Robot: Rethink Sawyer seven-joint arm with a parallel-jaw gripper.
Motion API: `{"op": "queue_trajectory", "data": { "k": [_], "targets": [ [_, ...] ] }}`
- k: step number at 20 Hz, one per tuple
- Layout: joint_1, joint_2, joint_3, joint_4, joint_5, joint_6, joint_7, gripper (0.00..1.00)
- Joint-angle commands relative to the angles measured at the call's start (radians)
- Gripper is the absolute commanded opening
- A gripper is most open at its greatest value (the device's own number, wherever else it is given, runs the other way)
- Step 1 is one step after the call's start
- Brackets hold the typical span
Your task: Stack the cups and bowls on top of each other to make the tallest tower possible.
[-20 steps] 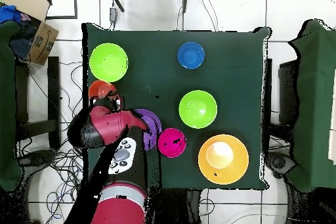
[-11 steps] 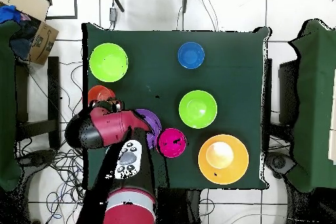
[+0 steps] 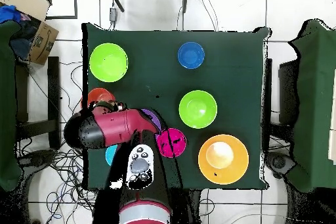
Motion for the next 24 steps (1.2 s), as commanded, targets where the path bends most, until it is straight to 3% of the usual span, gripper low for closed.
{"op": "queue_trajectory", "data": {
  "k": [1,15,24],
  "targets": [
    [-0.068,-0.083,0.149,0.071,-0.027,0.163,-0.061,0.00],
    [-0.248,-0.211,0.265,0.144,-0.071,0.266,-0.190,0.00],
    [-0.342,-0.297,0.323,0.218,-0.110,0.291,-0.218,0.00]
  ]
}}
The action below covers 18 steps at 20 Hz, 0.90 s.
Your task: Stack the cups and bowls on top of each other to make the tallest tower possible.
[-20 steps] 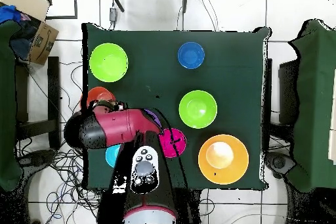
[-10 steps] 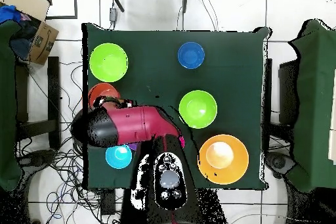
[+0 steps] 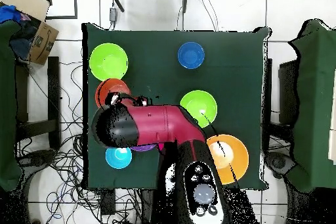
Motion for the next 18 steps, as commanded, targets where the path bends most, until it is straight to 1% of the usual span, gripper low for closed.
{"op": "queue_trajectory", "data": {
  "k": [1,10,16,18],
  "targets": [
    [-0.049,-0.060,0.125,0.119,-0.096,0.135,-0.220,0.00],
    [-0.125,-0.104,0.169,0.180,-0.150,0.152,-0.236,0.00],
    [-0.193,-0.147,0.219,0.219,-0.152,0.211,-0.265,0.00],
    [-0.214,-0.154,0.234,0.221,-0.151,0.252,-0.281,0.00]
  ]
}}
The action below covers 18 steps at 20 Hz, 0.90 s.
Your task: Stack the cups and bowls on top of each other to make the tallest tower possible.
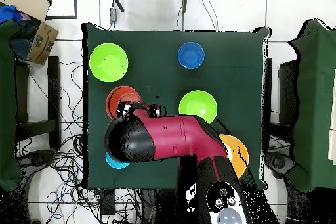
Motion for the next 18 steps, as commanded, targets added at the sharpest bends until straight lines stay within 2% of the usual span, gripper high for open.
{"op": "queue_trajectory", "data": {
  "k": [1,3,7,12,18],
  "targets": [
    [-0.072,-0.035,0.116,0.110,-0.071,0.225,-0.288,0.00],
    [-0.095,-0.050,0.126,0.115,-0.081,0.254,-0.301,0.00],
    [-0.160,-0.069,0.167,0.152,-0.105,0.241,-0.337,0.00],
    [-0.201,-0.066,0.196,0.153,-0.147,0.252,-0.321,0.00],
    [-0.257,-0.049,0.244,0.170,-0.192,0.214,-0.307,0.00]
  ]
}}
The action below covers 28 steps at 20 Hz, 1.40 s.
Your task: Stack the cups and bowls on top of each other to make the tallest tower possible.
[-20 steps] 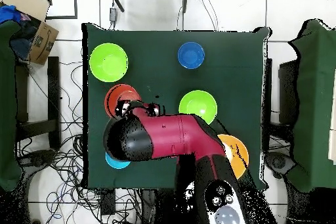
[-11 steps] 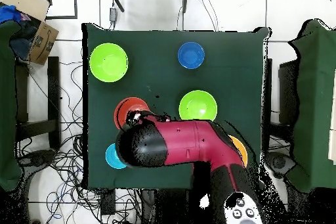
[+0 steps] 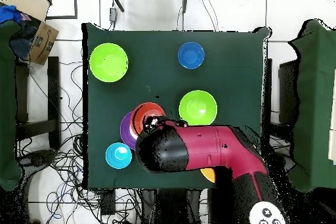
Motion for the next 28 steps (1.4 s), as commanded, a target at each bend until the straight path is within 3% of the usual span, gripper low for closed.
{"op": "queue_trajectory", "data": {
  "k": [1,20,28],
  "targets": [
    [-0.039,0.038,0.106,0.086,-0.112,0.053,-0.284,0.00],
    [-0.214,0.058,0.276,0.155,-0.186,-0.025,-0.246,0.00],
    [-0.249,0.069,0.330,0.162,-0.219,-0.039,-0.213,0.00]
  ]
}}
